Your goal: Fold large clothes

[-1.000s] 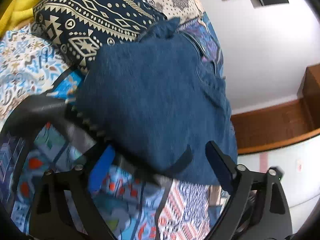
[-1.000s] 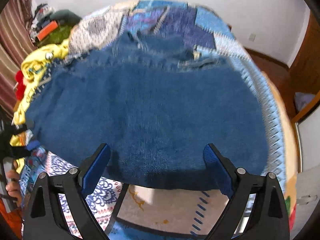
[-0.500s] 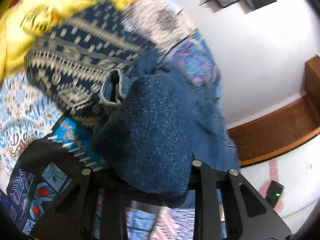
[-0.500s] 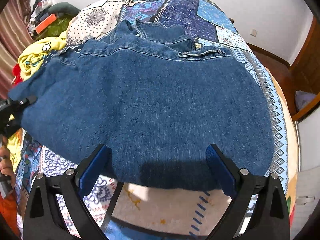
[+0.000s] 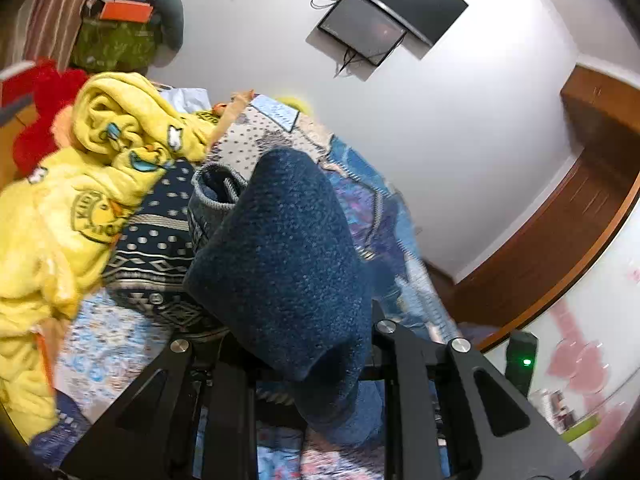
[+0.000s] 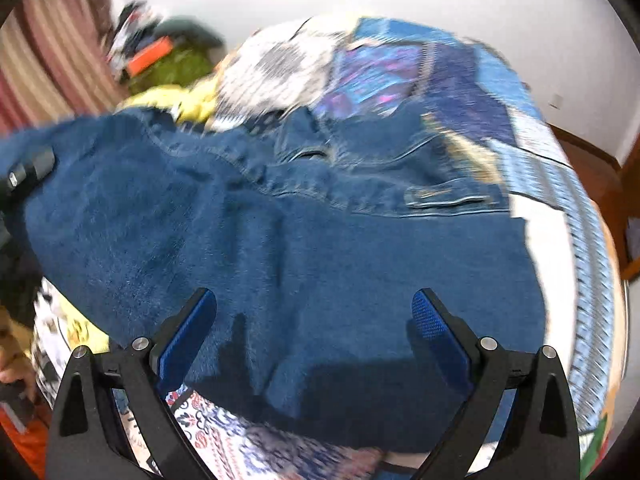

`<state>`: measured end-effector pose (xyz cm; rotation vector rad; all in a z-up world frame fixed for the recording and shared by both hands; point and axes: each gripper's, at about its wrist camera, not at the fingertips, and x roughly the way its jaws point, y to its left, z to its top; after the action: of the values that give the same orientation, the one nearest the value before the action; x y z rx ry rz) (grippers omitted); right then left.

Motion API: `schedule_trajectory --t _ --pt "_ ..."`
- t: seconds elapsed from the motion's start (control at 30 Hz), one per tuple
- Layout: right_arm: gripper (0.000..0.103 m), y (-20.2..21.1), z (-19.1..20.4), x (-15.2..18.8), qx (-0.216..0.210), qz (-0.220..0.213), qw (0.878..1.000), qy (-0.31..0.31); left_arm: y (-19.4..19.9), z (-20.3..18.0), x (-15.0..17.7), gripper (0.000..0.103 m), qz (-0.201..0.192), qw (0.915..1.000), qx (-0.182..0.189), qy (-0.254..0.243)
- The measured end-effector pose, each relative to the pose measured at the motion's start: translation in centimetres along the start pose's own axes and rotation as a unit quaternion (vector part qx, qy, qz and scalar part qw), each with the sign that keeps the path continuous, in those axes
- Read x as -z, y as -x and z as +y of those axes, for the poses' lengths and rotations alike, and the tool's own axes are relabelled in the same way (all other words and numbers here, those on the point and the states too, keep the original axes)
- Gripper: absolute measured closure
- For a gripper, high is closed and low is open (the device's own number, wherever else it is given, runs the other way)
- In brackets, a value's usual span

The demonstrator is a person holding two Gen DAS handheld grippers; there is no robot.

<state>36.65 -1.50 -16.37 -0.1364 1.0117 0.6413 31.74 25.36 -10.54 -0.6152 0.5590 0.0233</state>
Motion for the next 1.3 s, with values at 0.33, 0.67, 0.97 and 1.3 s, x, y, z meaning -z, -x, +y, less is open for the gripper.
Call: schedule_trajectory --t 0.33,0.67,0.97,1.3 --pt "0.004 -4.4 1.9 2.3 0.004 0.056 0.996 0.066 -2.7 -4.6 2.2 0.082 0.021 0.9960 -0.023 -0.084" --pt "0.003 5.2 -8.8 6.0 0.001 -0.030 0.995 -0.093 -7.9 -18.0 5.5 0.083 0.049 0.9822 0.054 -0.173" --pt "0.003 10.7 -18.5 11.9 0.079 -0.034 0.977 -0.194 -15.0 -22.0 17.6 0.082 0.235 0.9281 0.062 -0.282" --pt "0.003 14.6 -20.1 11.5 0.062 -0.072 0.975 -0.202 -9.7 -21.1 19.6 0.037 0.260 0.8883 0.070 -0.372"
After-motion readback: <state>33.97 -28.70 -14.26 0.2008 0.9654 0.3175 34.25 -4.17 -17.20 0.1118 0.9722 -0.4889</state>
